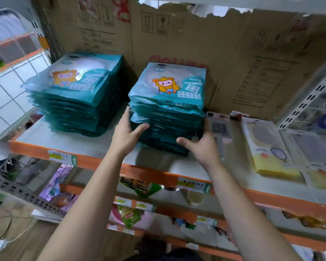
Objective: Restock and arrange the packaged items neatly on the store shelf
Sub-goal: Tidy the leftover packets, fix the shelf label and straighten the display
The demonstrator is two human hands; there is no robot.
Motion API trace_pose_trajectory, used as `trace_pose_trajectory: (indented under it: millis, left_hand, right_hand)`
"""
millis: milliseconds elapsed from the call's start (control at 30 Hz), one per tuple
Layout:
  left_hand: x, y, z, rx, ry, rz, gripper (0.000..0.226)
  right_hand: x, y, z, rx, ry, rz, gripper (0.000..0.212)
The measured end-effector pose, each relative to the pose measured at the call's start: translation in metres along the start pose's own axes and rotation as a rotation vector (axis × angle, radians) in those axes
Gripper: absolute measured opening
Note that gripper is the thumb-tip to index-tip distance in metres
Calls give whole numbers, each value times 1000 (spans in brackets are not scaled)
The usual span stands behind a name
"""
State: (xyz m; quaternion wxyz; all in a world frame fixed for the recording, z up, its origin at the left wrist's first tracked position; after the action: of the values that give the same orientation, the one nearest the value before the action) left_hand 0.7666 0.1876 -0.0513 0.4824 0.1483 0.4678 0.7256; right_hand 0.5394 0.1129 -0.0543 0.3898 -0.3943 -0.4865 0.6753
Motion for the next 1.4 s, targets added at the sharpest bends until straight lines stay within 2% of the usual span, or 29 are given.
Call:
trace_pose_trajectory:
  millis: [67, 167, 233, 367, 533, 667, 767, 867, 933, 1067, 1133, 1267, 1400]
  left_hand:
    - [8, 9, 8, 5, 36, -11, 63]
    - [19, 29, 29, -71, 167, -70, 53]
    - [24, 43, 47, -102, 260, -113, 46]
    - [22, 58, 85, -275, 355, -203, 41]
    - [2, 46, 140, -408, 387, -235, 42]
    - [-27, 7, 196, -460, 369, -206, 42]
    - [-49, -33, 228, -445, 341, -178, 44]
    - [-71, -78, 247, -316, 272, -43, 41]
    - [-83, -108, 248, -213, 187, 68, 33]
    - [-84, -140, 234, 307, 23, 250, 51]
    - [-83, -153, 224, 469, -46, 319, 61]
    - [-87, -175, 222, 448, -10, 364, 66]
    - [-85, -182, 210, 509, -66, 374, 54]
  right_hand:
    - [5, -17, 11, 46, 48, 83, 106]
    - [5, -59, 18, 178, 189, 386, 67]
    - [4, -86, 13, 270, 250, 515, 50]
    - [1, -125, -16, 398, 190, 624, 41]
    - [-6, -156, -75, 422, 114, 679, 39]
    - [-12, -158, -134, 398, 107, 645, 39]
    - [-20, -143, -180, 246, 79, 531, 40]
    - [-29, -111, -220, 11, -7, 249, 47]
    - [-34, -89, -237, -48, 0, 103, 51]
    - [-39, -57, -260, -188, 58, -132, 72]
    - [-39, -47, -271, -201, 27, -200, 85]
    - [-39, -39, -284, -267, -10, -244, 86]
    - [-38, -32, -293, -332, -54, -289, 89]
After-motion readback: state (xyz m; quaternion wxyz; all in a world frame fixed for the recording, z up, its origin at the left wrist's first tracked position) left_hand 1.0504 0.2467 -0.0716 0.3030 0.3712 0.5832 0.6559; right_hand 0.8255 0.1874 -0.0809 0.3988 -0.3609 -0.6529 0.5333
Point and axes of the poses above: each hand's wrist, its own x-axis away from the middle knuckle, its own z-axis out of the back of the hand, y = z × x, the point moved 5 cm from there along -x, towards the middle knuckle, and after that the axes turned 6 degrees about -x, right-handed, at the moved point
